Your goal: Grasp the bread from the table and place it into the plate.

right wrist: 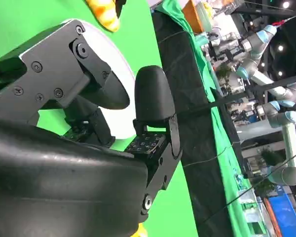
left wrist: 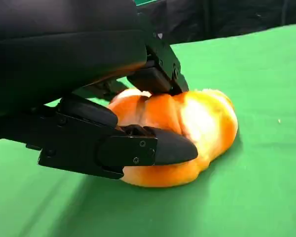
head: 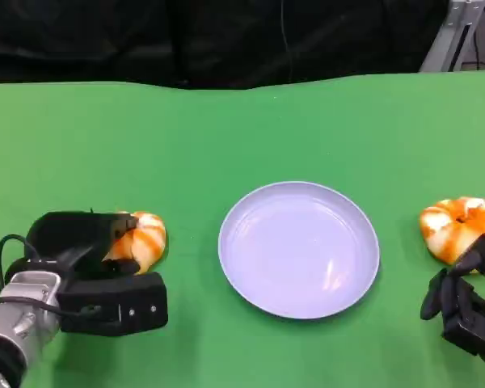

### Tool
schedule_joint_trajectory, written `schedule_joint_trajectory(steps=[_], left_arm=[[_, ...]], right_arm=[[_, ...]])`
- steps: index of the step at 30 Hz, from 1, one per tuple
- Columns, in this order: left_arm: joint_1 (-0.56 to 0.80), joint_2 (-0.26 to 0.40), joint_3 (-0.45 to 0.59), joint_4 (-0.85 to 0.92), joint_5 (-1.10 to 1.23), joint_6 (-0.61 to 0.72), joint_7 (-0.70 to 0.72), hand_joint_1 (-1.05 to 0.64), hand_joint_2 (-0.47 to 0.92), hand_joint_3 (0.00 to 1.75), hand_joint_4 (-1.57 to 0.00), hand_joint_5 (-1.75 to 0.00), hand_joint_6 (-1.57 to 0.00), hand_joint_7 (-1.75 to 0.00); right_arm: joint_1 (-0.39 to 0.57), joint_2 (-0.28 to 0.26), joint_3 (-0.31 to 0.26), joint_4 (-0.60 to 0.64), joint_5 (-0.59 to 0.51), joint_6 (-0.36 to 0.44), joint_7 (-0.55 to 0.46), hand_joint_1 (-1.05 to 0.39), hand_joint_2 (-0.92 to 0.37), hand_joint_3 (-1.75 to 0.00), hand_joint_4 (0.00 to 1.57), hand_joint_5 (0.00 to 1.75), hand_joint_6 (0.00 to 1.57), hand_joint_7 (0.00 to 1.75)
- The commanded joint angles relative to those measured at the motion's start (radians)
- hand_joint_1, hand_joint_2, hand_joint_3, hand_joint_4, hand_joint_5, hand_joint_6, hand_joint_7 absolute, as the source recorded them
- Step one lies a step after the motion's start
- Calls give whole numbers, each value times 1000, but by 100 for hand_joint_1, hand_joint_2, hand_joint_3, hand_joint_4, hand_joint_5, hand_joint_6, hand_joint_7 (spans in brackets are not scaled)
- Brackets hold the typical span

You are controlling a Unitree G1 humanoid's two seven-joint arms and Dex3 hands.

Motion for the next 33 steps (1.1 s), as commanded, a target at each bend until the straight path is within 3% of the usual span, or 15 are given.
schedule_joint_trajectory(steps=[1,5,7,14,17,19,20,23,24,26,33], left_arm=[[9,-9,15,24,-33,-24,-47,-19,89,2,-82,-82,-111,-4],[1,-7,5,25,-30,-18,-46,-18,90,1,-89,-100,-119,-5],[1,-8,5,25,-31,-14,-45,-17,90,0,-83,-125,-121,-4],[6,-11,10,18,-36,-13,-16,-19,91,0,-80,-139,-120,-2],[9,-8,17,2,-37,-15,22,-17,92,13,-74,-155,-126,-6],[10,-3,20,-8,-40,-23,32,-14,92,31,-67,-171,-87,-99],[10,-2,21,-11,-40,-24,34,-13,92,31,-65,-172,-76,-115],[8,5,23,-30,-38,-21,31,-13,92,20,-62,-174,-71,-123],[8,7,24,-37,-37,-21,36,-12,92,20,-62,-175,-60,-148],[9,9,26,-47,-35,-22,45,-11,92,20,-62,-175,-52,-167],[12,24,38,-85,-38,-37,61,-7,92,21,-64,-175,-52,-175]], right_arm=[[4,-16,-8,-12,5,3,-9,-5,-43,-141,91,175,76,165],[2,-17,-9,-12,14,6,-2,-4,-43,-141,91,175,76,165],[3,-17,-9,-13,14,9,-3,-4,-44,-141,91,175,76,166],[1,-16,-9,-9,17,3,0,-4,-44,-141,91,175,75,166],[-1,-16,-10,-6,16,3,-1,-4,-44,-141,91,175,76,166],[-2,-17,-9,-2,13,-3,2,-4,-44,-141,91,175,76,166],[-2,-17,-9,-1,13,-5,3,-4,-44,-141,91,175,76,166],[-1,-18,-8,-6,10,-3,-1,-4,-44,-141,91,175,75,166],[0,-19,-7,-9,7,-1,-4,-4,-44,-141,91,175,75,166],[1,-19,-7,-11,5,1,-8,-5,-44,-140,91,175,75,166],[-6,-20,-14,0,15,-2,2,-4,-44,-141,92,175,75,166]])
